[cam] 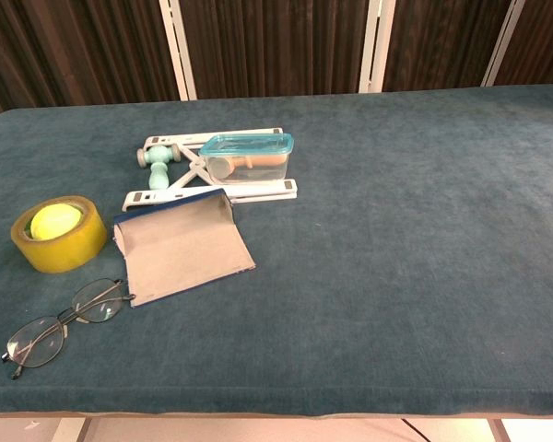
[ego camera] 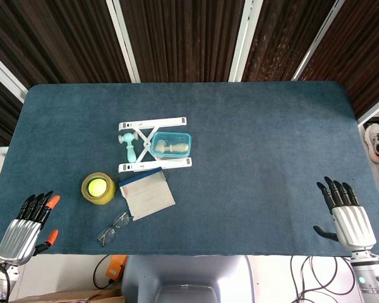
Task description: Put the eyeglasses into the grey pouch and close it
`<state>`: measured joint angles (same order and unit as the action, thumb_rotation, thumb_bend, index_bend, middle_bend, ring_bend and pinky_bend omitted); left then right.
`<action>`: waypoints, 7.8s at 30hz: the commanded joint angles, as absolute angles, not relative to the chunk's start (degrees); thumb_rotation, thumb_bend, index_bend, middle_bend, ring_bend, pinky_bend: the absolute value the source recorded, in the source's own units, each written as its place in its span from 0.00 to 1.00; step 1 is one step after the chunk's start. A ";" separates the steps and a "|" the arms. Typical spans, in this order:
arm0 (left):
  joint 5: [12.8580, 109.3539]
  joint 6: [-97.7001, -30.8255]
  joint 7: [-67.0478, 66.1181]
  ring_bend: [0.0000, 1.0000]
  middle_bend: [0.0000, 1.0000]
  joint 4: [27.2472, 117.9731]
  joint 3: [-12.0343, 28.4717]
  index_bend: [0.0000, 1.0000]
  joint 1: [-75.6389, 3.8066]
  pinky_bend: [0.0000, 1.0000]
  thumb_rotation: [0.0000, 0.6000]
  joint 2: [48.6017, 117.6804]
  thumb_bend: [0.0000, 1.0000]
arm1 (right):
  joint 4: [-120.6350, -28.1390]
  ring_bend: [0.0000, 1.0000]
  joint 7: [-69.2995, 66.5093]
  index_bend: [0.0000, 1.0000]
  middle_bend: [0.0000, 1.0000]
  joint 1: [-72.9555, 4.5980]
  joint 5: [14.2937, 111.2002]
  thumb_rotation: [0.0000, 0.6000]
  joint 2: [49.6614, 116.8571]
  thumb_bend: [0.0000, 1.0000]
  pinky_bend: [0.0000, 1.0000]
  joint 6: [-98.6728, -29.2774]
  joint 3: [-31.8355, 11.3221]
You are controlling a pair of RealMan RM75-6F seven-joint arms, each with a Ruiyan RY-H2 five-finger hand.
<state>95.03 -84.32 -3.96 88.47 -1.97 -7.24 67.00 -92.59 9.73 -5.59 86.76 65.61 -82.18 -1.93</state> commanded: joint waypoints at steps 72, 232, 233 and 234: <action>87.74 -73.35 -4.44 0.00 0.00 69.78 -1.83 0.00 -14.25 0.05 1.00 92.81 0.32 | -93.06 0.00 7.72 0.00 0.00 -6.40 87.20 1.00 64.84 0.17 0.00 -80.38 -0.97; 58.63 -67.72 -30.13 0.07 0.15 65.29 19.68 0.64 -37.41 0.10 1.00 115.94 0.47 | -93.15 0.00 -7.59 0.00 0.00 -5.39 90.69 1.00 58.25 0.17 0.05 -83.03 -0.39; 58.44 -67.66 -30.21 0.07 0.15 65.03 19.89 0.63 -37.59 0.10 1.00 116.00 0.47 | -93.15 0.00 -7.70 0.00 0.00 -5.36 90.78 1.00 58.19 0.17 0.05 -83.10 -0.35; 58.31 -67.60 -30.11 0.07 0.15 64.79 20.10 0.62 -37.73 0.10 1.00 116.04 0.47 | -93.16 0.00 -7.80 0.00 0.00 -5.32 90.83 1.00 58.15 0.17 0.05 -83.19 -0.34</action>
<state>58.47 -67.66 -30.15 65.00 19.91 -37.57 116.00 -93.15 -7.78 -5.33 90.81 58.17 -83.18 -0.35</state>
